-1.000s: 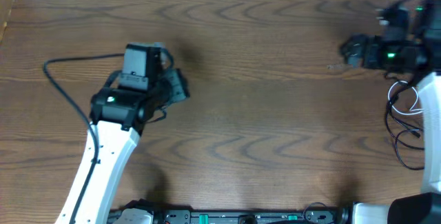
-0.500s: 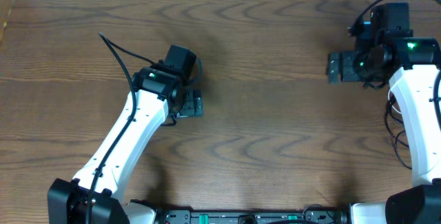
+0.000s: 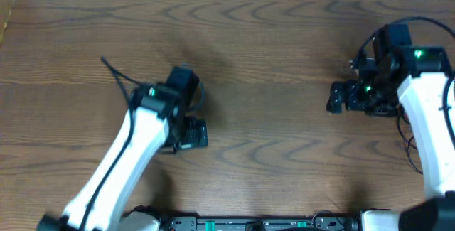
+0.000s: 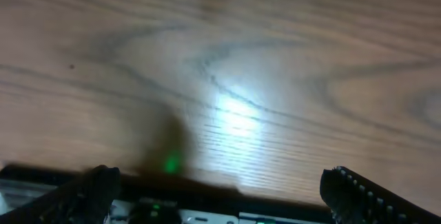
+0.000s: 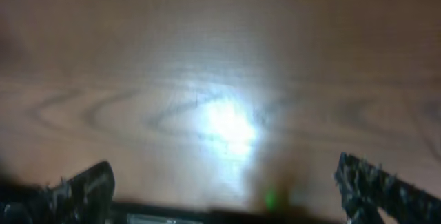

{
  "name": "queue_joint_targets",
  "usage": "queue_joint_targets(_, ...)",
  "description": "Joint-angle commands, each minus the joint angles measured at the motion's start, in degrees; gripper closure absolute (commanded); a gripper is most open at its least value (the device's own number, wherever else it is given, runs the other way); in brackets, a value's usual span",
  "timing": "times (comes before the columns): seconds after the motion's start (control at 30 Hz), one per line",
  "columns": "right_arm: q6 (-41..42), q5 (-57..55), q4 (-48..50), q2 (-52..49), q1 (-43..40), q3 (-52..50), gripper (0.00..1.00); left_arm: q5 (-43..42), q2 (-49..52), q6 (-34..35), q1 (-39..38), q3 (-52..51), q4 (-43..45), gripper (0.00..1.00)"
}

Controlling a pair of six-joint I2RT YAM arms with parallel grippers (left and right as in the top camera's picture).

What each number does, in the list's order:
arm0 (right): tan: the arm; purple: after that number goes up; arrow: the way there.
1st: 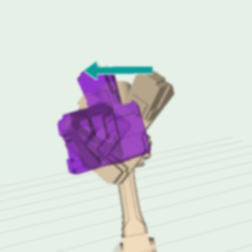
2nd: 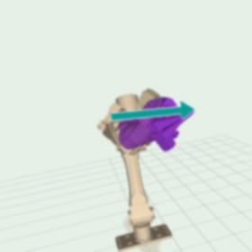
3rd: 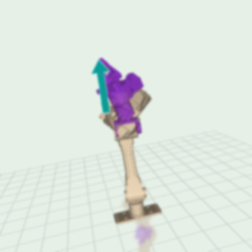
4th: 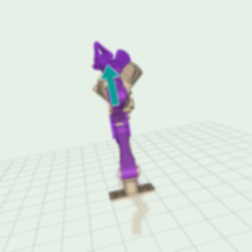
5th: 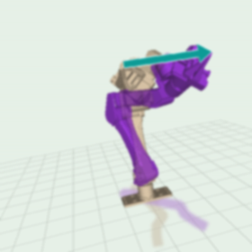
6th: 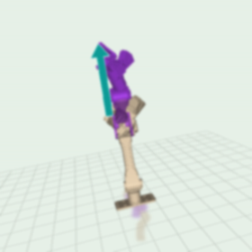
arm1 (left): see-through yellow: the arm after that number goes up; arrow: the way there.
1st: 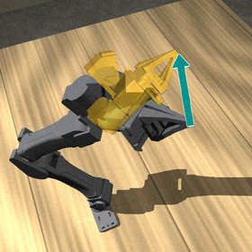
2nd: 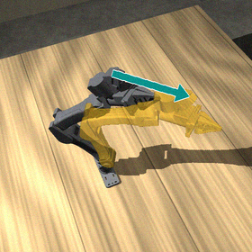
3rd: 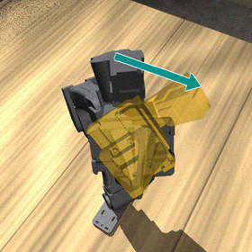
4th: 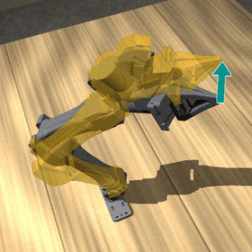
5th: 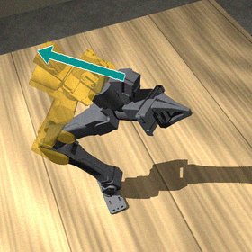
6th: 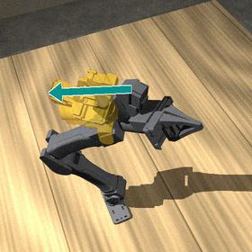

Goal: Untangle cables

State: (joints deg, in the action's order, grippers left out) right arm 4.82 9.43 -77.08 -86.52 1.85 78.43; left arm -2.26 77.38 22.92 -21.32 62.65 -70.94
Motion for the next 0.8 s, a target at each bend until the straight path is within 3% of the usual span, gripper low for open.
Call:
queue_joint_targets(0.0, 1.4, -1.0, 6.3, 9.9, 2.8, -7.6, 0.01, 1.7, -10.9, 0.8, -3.8, -5.8, 3.8, 0.02)
queue_joint_targets(0.23, 1.4, -11.9, 27.3, 35.3, 8.3, -26.2, 0.01, 20.9, -37.9, 1.8, -11.7, -17.8, 18.9, 0.02)
queue_joint_targets(0.33, 1.3, -12.5, 32.1, 43.9, 8.3, -30.8, 0.01, 22.7, -46.1, 1.8, -11.7, -18.5, 20.0, 0.02)
queue_joint_targets(0.5, 1.4, -12.5, 25.6, 53.3, 8.3, -32.6, 0.01, 22.7, -55.2, 1.8, -11.7, -18.5, 20.0, 0.02)
queue_joint_targets(0.77, 1.4, -12.5, 12.9, 55.7, 8.3, -32.6, 0.01, 22.7, -57.3, 1.8, -11.7, -18.5, 20.0, 0.02)
